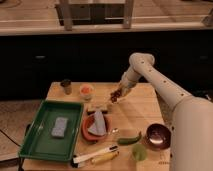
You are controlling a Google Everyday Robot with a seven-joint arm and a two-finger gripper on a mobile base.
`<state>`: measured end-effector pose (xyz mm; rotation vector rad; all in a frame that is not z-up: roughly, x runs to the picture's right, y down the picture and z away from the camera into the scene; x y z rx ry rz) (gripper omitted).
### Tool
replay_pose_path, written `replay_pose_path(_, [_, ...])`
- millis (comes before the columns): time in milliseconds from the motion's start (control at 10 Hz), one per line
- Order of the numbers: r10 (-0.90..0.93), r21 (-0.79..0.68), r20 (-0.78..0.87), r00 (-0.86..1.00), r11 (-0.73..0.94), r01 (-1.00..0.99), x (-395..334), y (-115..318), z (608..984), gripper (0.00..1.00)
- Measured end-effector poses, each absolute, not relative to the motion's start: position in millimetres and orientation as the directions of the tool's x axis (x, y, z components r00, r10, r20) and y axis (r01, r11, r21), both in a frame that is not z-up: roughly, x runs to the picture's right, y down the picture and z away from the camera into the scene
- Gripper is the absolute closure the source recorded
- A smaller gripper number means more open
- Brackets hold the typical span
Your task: Place grapes in table surface
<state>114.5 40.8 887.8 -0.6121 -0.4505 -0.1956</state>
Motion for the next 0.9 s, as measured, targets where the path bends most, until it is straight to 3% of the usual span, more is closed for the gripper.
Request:
replay_pose_path(800, [0.034, -0.571, 0.417, 0.908, 0.787, 0.232, 132, 109, 938, 0.99])
replay_pose_path(900, [0.048, -0.575, 0.414, 0.909, 0.788, 0.22, 133, 111, 941, 0.92])
